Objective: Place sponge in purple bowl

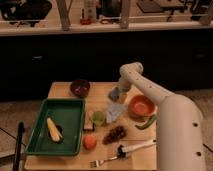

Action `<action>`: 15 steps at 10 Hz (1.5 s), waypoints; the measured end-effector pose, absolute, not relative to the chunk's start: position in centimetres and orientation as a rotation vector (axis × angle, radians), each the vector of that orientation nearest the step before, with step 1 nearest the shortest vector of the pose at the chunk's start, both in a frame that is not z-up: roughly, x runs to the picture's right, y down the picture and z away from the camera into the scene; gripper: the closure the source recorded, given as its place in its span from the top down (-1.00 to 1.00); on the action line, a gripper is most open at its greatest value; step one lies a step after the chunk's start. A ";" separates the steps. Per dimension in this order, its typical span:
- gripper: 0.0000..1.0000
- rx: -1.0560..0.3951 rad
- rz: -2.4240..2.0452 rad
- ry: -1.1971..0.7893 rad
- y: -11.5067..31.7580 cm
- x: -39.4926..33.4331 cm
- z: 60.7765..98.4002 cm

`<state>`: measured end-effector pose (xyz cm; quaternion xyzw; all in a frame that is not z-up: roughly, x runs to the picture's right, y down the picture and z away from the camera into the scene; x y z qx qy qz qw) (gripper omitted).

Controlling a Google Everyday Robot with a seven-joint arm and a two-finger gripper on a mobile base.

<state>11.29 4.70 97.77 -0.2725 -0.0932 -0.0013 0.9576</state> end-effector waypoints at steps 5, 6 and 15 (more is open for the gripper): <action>-0.01 -0.562 -0.023 -0.226 5.0 10.3 98.3; -0.19 -0.566 -0.023 -0.235 5.2 10.2 98.3; -0.92 -0.530 -0.044 -0.284 4.1 10.5 95.2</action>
